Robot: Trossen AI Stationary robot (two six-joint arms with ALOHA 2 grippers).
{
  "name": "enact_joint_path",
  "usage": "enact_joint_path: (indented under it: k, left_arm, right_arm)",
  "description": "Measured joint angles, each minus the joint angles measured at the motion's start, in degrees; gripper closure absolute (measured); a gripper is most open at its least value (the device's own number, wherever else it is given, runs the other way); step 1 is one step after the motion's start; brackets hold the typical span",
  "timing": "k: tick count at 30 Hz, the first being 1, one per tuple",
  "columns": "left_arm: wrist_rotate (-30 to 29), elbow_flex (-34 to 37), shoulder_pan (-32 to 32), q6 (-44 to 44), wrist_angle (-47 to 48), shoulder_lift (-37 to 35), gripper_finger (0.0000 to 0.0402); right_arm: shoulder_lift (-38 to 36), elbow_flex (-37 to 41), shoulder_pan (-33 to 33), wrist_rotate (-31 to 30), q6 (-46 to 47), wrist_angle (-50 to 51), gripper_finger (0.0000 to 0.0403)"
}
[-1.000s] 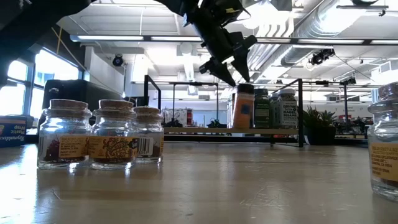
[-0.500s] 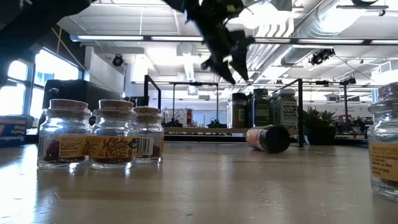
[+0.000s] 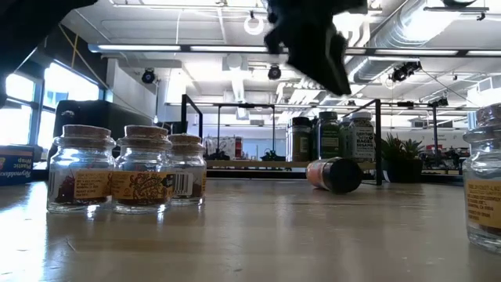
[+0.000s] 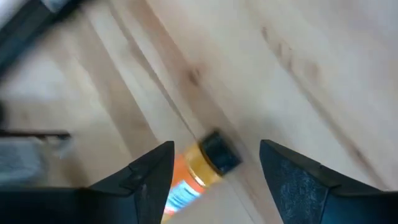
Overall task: Shelf spices
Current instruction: Put the black seasoning bottle on the shelf and align it with the other black seasoning bottles
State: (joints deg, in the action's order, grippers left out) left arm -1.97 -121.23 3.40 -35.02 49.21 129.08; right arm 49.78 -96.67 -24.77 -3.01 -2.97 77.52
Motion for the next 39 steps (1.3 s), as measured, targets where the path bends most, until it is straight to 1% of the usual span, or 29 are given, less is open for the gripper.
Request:
enact_joint_path:
  k: [5,8,10,14,17,19,25,29,32,37,39]
  left_arm:
    - [-1.85,0.0,0.16,0.71,3.37,3.72,0.0152]
    - [-5.09,0.02,-0.09,-0.61,3.78,5.81,0.0143]
    - [-6.32,0.02,-0.43,-1.84,3.86,6.69,0.014]
    - [-6.72,0.0,-1.67,-6.15,3.46,8.11,0.0139]
    - [-7.77,0.0,-2.43,-8.66,1.64,8.98,0.0139]
    - [-7.23,0.0,-3.07,-9.22,1.0,8.98,0.014]
    - [-1.25,0.19,-5.1,-11.64,-2.04,9.03,0.014]
    - [-0.18,0.39,-6.05,-11.62,-1.78,9.25,0.014]
    - [-0.22,0.28,-6.08,-9.27,0.95,9.31,0.014]
    - [-0.51,-0.1,-4.86,-5.59,10.5,9.53,0.014]
    - [-2.33,-0.75,-3.57,-4.39,14.26,10.09,0.014]
  right_arm:
    - [0.0,0.0,0.0,0.05,1.44,1.24,0.0111]
    - [0.0,0.01,0.0,0.07,1.69,1.27,0.0111]
    - [0.0,-0.01,0.0,0.07,2.29,1.39,0.0111]
    - [0.01,0.01,0.0,0.11,3.18,1.72,0.0111]
    - [0.02,0.01,0.0,0.11,3.2,2.54,0.0111]
    - [0.0,0.01,0.0,0.13,3.2,2.56,0.0111]
    - [0.02,-0.01,0.0,0.18,3.22,3.5,0.0111]
    - [0.0,0.0,0.0,0.18,3.21,3.72,0.0111]
    - [0.02,0.01,0.01,0.18,3.16,3.72,0.0111]
    - [0.02,0.01,0.01,0.18,2.7,3.72,0.0111]
    - [0.02,-0.01,0.0,0.18,2.58,3.72,0.0111]
